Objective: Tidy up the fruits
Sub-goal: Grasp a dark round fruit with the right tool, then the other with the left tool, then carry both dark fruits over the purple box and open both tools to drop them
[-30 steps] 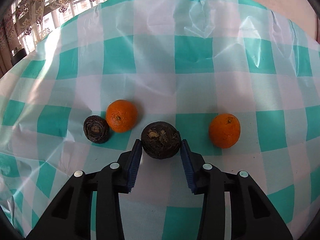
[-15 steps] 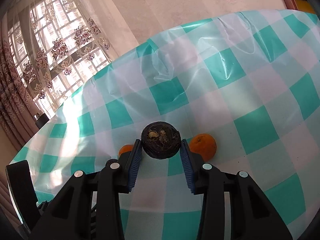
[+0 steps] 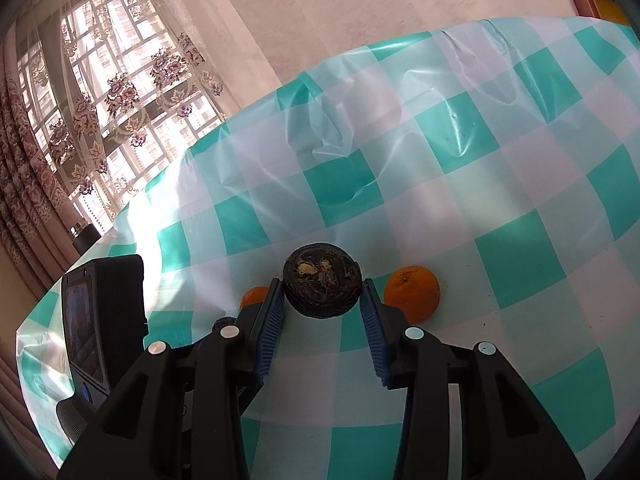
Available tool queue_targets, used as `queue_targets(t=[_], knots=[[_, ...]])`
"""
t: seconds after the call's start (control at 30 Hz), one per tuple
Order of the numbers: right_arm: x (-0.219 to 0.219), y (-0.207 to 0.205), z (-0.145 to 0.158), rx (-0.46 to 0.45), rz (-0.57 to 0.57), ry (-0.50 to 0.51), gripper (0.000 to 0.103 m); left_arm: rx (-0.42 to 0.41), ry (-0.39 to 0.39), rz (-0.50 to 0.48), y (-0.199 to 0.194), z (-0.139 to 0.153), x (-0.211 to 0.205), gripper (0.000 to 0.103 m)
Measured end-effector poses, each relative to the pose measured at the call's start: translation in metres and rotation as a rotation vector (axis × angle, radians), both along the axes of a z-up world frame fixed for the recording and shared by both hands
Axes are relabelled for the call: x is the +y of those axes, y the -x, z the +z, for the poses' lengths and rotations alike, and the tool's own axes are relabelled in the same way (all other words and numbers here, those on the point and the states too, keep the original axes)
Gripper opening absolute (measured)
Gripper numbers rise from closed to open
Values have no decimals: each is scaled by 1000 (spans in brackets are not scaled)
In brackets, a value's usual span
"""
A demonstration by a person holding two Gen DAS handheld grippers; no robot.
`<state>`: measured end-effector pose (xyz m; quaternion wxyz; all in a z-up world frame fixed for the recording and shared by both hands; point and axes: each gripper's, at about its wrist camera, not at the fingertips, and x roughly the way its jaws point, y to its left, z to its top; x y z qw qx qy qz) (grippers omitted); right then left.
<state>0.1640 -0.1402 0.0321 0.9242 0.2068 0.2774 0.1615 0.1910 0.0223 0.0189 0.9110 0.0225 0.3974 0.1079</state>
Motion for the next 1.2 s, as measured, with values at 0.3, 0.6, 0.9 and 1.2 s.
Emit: queue_targets(t=[0.3, 0.6, 0.9, 1.2], knots=[[1, -2, -2, 12, 9, 0, 40, -137, 154, 145, 114, 18, 31, 37], [5, -8, -5, 48, 26, 14, 40, -202, 201, 201, 220, 0, 48, 37], [24, 21, -7, 76, 113, 87, 40, -239, 206, 203, 265, 7, 61, 37], [54, 128, -10, 102, 208, 148, 39, -286, 173, 189, 298, 9, 58, 37]])
